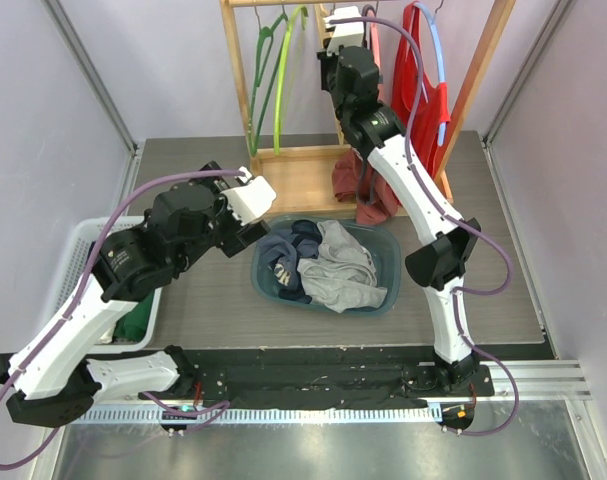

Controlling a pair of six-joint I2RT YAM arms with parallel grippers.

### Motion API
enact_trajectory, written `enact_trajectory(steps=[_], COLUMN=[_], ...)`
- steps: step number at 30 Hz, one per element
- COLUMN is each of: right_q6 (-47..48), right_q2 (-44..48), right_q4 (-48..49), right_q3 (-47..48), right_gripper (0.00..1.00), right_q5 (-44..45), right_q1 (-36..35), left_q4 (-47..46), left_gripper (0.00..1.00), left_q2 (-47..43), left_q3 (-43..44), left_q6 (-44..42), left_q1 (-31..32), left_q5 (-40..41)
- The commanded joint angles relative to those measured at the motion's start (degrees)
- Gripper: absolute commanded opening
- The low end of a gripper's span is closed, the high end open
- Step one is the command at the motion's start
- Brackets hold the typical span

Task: Remove the tank top from the hanger
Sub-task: Place the hanger at the clothesline.

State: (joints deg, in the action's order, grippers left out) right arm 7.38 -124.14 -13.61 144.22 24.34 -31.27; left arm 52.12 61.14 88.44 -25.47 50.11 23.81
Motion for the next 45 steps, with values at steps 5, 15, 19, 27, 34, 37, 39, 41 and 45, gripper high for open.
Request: enact_trajectory(steps=[5, 15, 19, 27, 34, 37, 39, 41, 45], right_q6=[-0.61, 3.51, 7.82, 8.35, 7.48, 7.74, 7.92, 7.57, 6.6], right_q2=[-3.04, -1.64, -1.19, -0.41, 4.77, 8.02, 9.95, 11.45, 15.41], right_q4=[7.98, 7.63, 8.68, 7.63, 5.34, 4.91, 3.16, 1.92, -2.9], right_q3=[2.47, -4.48, -5.0, -4.47, -11.05, -13.44, -13.53, -13.27, -12.22], right_gripper=[0.01, 0.01, 0.01, 0.01, 0.29, 0.5, 0.61, 0.66, 0.68], right_q5=[-2.8, -0.53, 1.05, 2.99, 5.54, 7.39, 8.09, 8.18, 5.9], right_q1=[0.94, -4.32, -8.37, -9.43, -9.43, -9.34, -9.25, -9.25, -8.99], left_q4=[-1.32, -1.75, -1.58, -1.67, -1.67, -1.76, -1.76, -1.76, -1.76], left_gripper=[0.99, 1.0, 1.0, 1.0, 1.0, 1.0, 1.0, 0.99, 1.0], left_q2=[-0.59, 0.82, 1.34, 1.26, 1.7, 1.87, 1.96, 2.05, 2.49], left_q3=[0.32, 0.85, 1.99, 1.73, 2.0, 2.08, 2.08, 1.91, 1.82], left_q6=[0.69, 0.86, 0.6, 1.04, 1.3, 1.48, 1.39, 1.48, 1.39], left_q1=[0.08, 0.34, 0.52, 0.52, 0.52, 0.43, 0.52, 0.43, 0.43], left_q5=[1.24, 1.15, 1.24, 0.88, 0.62, 0.44, 0.44, 0.36, 0.36])
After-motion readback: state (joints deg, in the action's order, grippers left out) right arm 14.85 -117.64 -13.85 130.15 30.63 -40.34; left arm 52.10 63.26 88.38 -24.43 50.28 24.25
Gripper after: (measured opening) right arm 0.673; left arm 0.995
